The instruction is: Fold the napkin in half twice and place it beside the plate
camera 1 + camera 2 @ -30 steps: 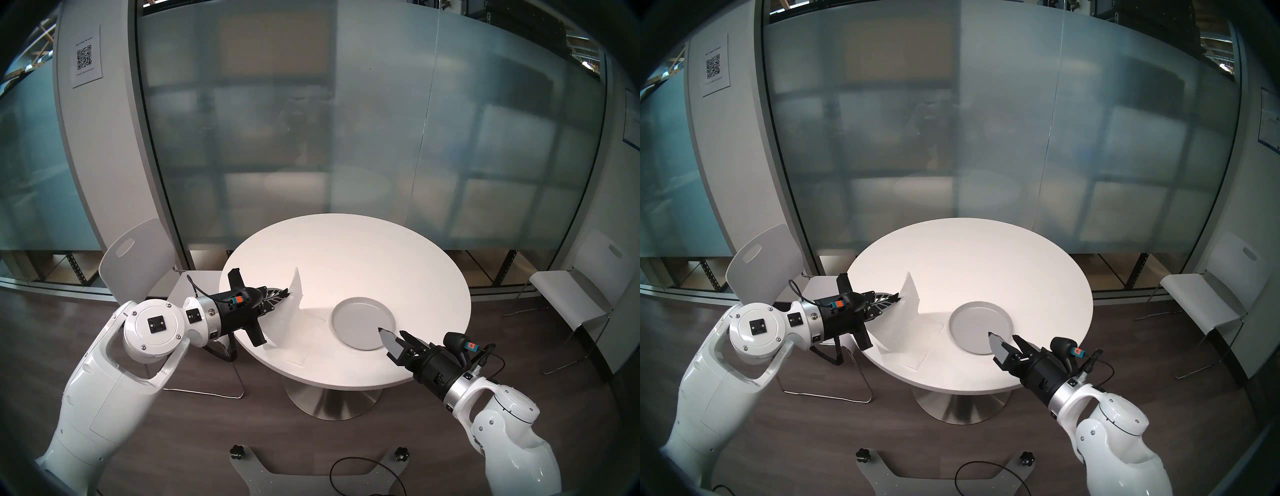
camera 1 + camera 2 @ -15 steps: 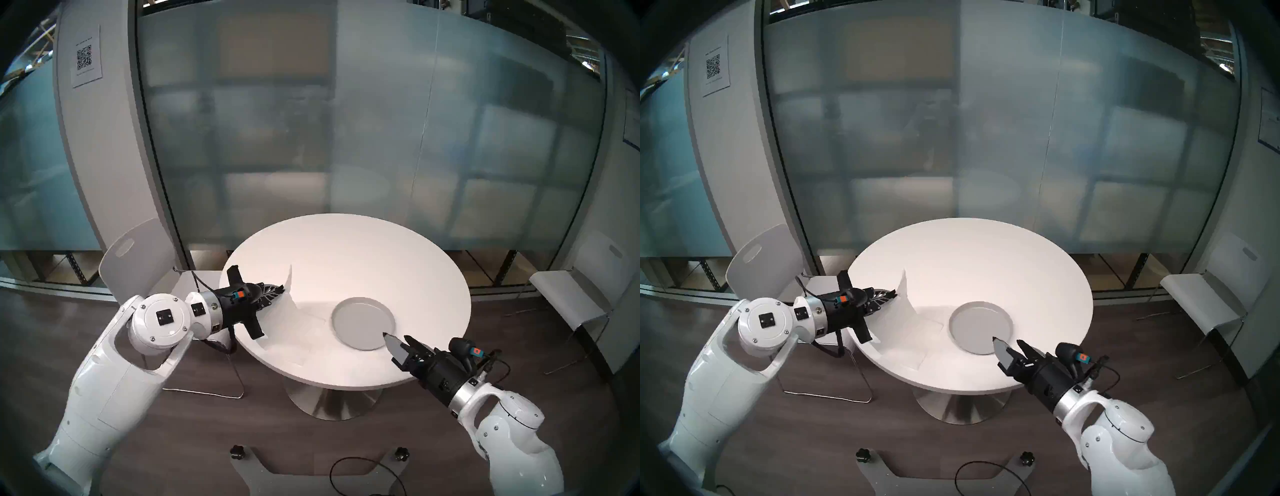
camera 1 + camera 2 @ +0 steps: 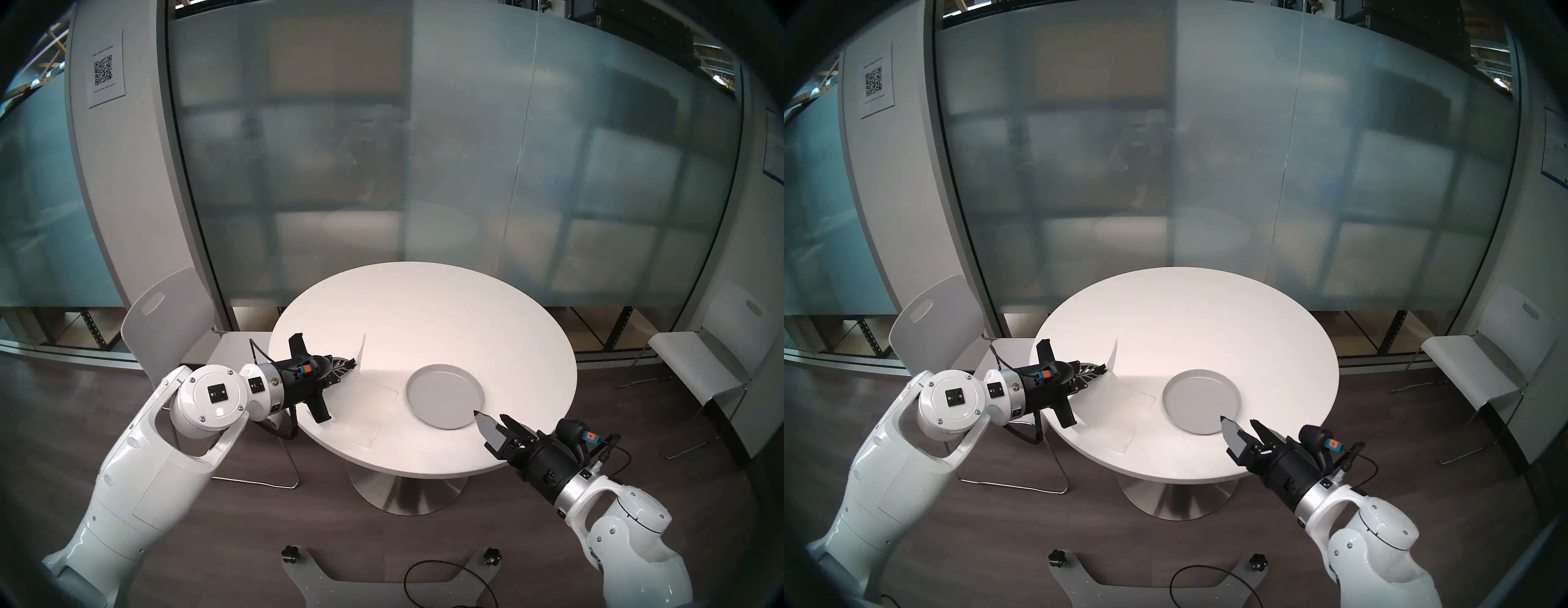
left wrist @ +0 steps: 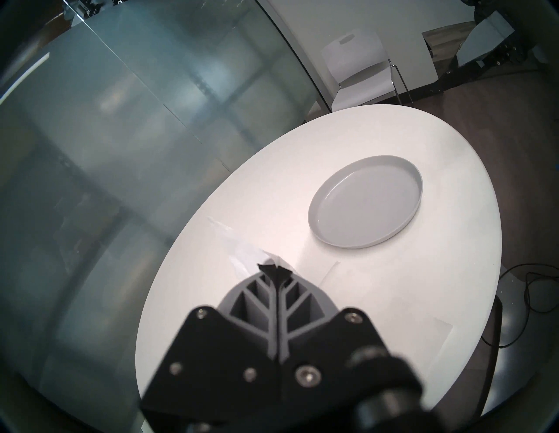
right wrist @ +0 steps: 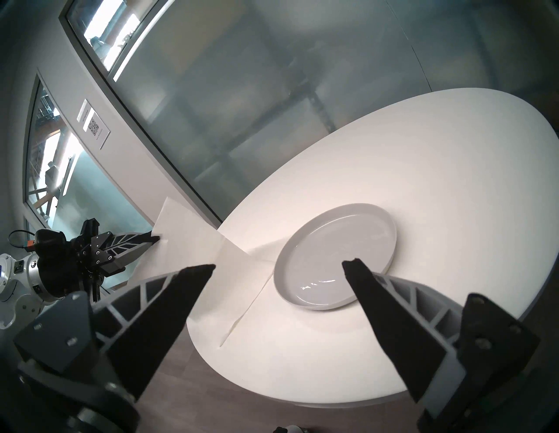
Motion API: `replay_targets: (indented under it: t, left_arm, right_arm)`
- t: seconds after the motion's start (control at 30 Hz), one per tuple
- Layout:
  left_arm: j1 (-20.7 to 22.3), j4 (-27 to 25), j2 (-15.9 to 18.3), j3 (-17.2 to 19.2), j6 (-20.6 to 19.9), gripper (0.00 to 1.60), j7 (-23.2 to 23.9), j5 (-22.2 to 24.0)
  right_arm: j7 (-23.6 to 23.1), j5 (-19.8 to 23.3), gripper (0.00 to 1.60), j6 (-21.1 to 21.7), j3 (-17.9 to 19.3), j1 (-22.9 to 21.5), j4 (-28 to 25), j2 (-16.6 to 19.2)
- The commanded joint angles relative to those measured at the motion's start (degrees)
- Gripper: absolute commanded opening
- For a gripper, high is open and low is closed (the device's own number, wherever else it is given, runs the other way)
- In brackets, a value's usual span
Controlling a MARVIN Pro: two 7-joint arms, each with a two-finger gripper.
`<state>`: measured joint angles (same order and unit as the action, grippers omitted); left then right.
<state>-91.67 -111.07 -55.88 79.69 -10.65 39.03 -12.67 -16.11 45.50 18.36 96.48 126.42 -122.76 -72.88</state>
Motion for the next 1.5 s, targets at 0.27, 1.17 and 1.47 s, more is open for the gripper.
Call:
replay_targets:
  t: [0.27,1.17,1.47]
  left_arm:
    - [2.8,2.3,-0.6,-1.4,0.3,0.00,0.7,-0.8]
    - [6.7,9.4,-2.7,-5.5,0.4,0.17,1.6,-4.3]
    - [7.1,9.7,-3.5,-5.4,-0.2,0.70,2.1,-3.6]
  right_arm:
    - [-0.5,0.1,1.60,-0.7,0.4,0.7,-1.9,-0.3]
    - [-0.7,0.0,1.60,-0.8,0.9,1.2,-2.0,-1.0]
    - [-0.9,0.0,1.60,-0.8,0.9,1.0,-1.7,-1.0]
